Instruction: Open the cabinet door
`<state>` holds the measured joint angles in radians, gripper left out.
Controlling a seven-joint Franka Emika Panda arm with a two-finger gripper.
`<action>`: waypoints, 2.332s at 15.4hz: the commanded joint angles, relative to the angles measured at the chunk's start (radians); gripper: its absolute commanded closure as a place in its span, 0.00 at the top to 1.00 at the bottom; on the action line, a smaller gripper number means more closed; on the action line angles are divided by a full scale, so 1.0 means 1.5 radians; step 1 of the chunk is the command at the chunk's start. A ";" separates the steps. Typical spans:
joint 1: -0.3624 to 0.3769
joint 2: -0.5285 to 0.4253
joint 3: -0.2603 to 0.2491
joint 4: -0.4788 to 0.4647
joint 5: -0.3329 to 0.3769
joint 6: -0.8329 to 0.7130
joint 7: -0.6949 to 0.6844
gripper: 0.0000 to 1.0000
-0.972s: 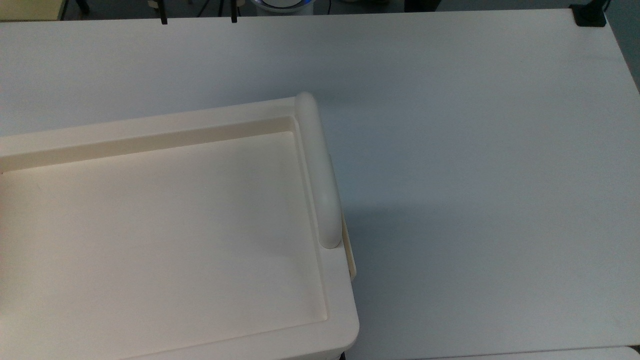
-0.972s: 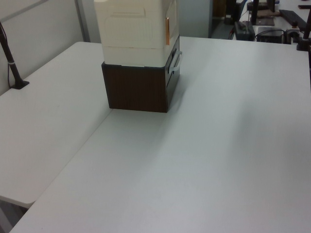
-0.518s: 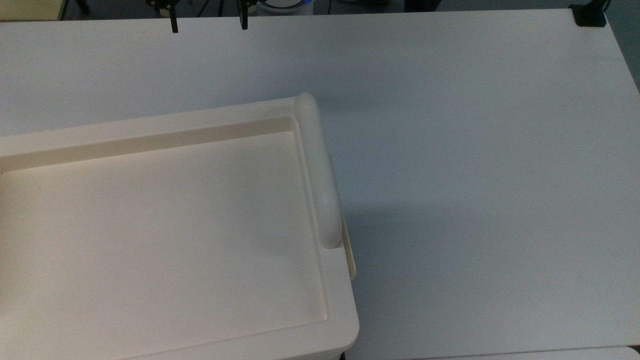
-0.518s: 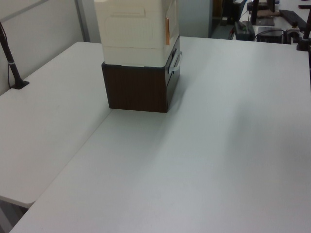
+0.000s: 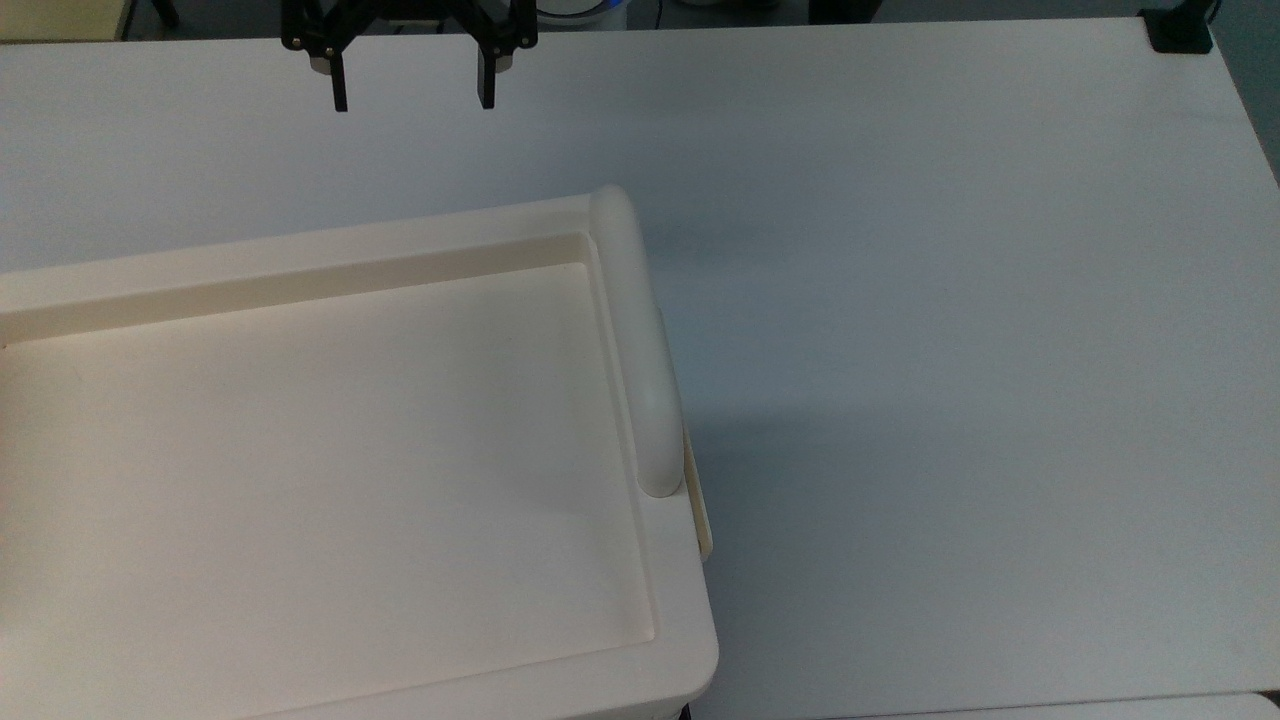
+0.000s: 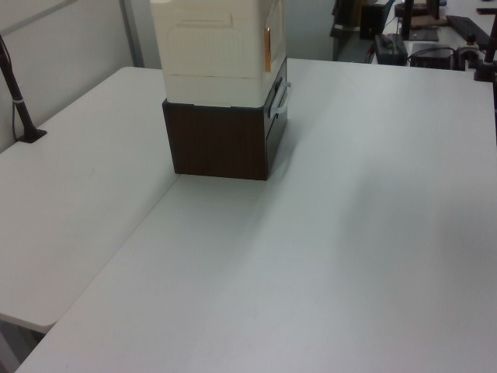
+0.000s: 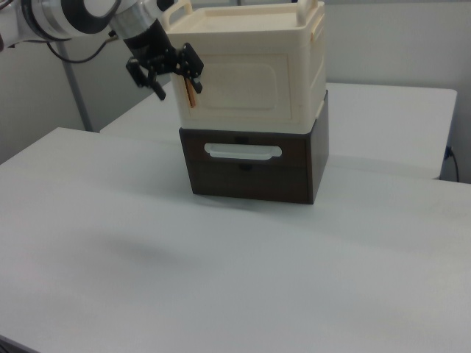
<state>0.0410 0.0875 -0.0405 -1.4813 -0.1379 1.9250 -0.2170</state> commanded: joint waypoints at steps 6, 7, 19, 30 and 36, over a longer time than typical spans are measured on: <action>0.007 0.054 -0.001 0.008 0.109 0.214 0.146 0.60; 0.007 0.055 -0.001 0.007 0.119 0.238 0.143 0.53; 0.008 0.082 0.031 0.011 0.122 0.285 0.144 0.50; 0.007 0.120 0.033 0.012 0.116 0.362 0.144 0.29; 0.005 0.116 0.033 0.008 0.112 0.372 0.140 0.00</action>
<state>0.0497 0.2327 0.0144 -1.4805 0.0304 2.4188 -0.0133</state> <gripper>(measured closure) 0.855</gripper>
